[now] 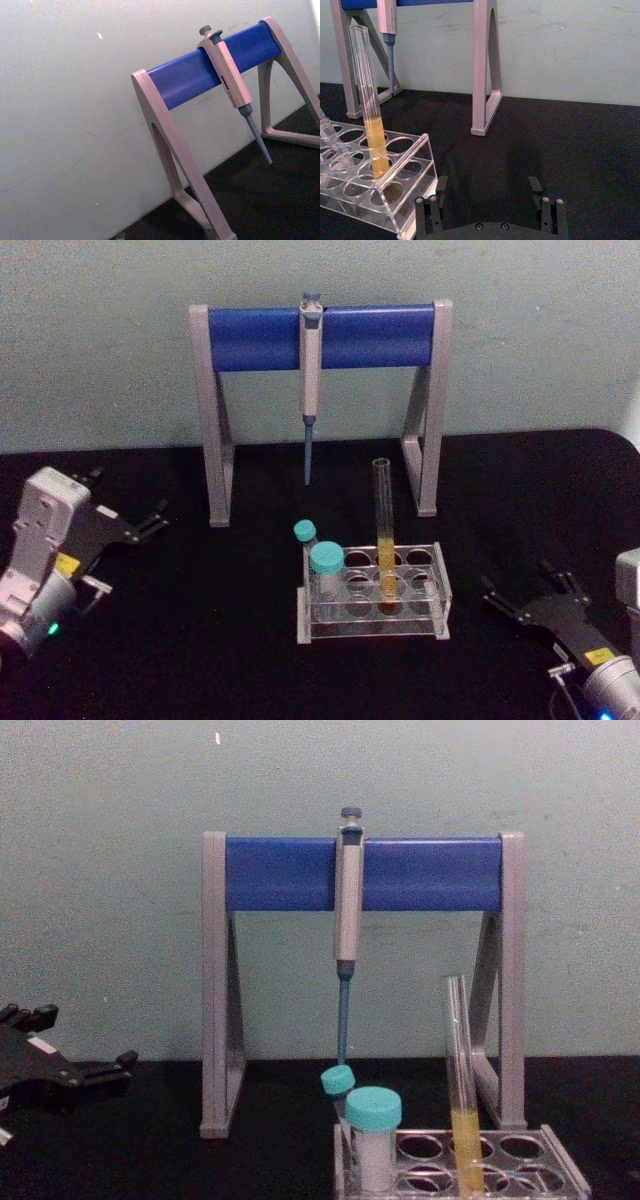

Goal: Pick up the test tube from the test tube rack, shake it, then place it back into the test tube rack.

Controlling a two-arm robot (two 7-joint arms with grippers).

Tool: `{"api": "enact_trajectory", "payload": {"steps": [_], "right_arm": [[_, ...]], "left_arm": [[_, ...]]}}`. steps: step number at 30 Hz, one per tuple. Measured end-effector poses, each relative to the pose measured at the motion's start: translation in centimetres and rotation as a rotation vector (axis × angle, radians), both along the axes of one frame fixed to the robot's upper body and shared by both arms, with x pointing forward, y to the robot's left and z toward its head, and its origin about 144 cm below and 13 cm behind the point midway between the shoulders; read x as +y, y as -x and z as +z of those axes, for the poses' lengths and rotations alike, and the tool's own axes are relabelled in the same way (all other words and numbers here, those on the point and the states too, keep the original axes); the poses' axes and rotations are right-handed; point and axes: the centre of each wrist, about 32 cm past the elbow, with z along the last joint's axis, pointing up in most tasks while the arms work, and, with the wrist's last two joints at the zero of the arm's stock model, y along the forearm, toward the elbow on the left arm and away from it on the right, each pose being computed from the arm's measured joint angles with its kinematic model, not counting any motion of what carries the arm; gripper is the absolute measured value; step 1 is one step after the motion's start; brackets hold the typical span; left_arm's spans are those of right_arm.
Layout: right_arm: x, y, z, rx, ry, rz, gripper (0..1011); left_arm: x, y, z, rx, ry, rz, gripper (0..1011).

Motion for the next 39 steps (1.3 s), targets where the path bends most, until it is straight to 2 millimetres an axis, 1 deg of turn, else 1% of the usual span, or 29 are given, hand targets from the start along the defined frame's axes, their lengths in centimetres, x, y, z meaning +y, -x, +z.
{"api": "enact_trajectory", "payload": {"steps": [39], "right_arm": [[0.00, 0.00, 0.00, 0.000, 0.000, 0.000, 1000]], "left_arm": [[0.00, 0.00, 0.00, 0.000, 0.000, 0.000, 1010]]}}
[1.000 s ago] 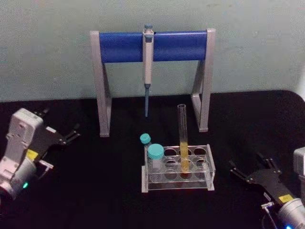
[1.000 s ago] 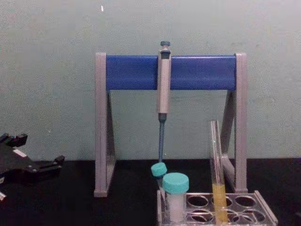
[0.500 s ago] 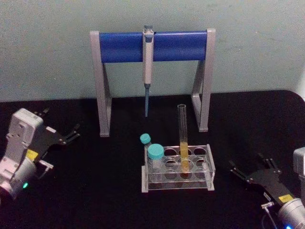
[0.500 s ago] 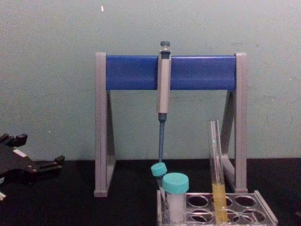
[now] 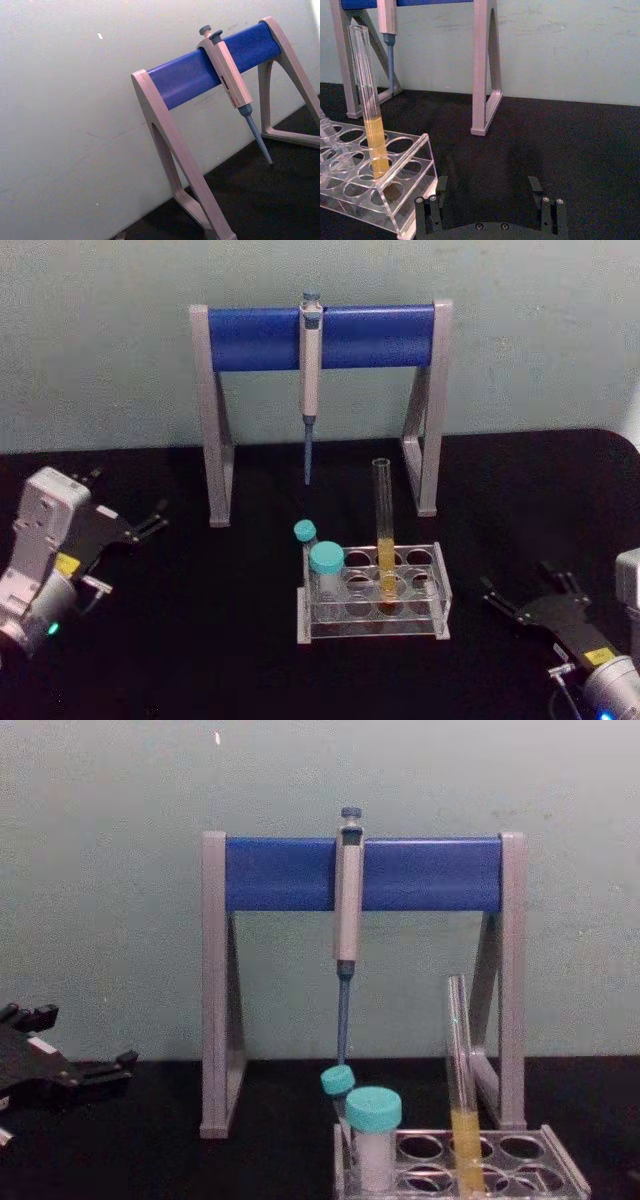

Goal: Pick up the test tube from the test tube rack, shake it, then place it back into the test tube rack.

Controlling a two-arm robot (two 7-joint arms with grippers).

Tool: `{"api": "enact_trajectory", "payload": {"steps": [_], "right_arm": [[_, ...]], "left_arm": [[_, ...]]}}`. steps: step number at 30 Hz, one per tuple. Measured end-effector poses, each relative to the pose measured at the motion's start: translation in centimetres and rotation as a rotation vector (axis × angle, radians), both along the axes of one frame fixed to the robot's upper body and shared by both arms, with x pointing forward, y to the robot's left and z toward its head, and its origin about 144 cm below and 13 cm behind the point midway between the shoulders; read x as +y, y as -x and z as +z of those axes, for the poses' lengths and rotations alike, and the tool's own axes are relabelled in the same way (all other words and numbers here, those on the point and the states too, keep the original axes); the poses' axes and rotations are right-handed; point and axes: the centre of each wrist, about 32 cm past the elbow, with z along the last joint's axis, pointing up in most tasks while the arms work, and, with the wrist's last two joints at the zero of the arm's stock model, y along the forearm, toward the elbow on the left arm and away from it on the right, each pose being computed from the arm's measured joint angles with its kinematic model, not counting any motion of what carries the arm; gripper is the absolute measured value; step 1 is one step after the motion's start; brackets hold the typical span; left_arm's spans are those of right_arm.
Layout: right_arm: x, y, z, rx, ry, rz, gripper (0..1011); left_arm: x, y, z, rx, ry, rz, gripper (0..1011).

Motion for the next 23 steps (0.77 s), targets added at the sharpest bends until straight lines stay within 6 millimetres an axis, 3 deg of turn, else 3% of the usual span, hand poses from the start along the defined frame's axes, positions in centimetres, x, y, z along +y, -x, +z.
{"api": "enact_trajectory", "payload": {"steps": [23], "right_arm": [[0.00, 0.00, 0.00, 0.000, 0.000, 0.000, 1000]], "left_arm": [[0.00, 0.00, 0.00, 0.000, 0.000, 0.000, 1009]]}}
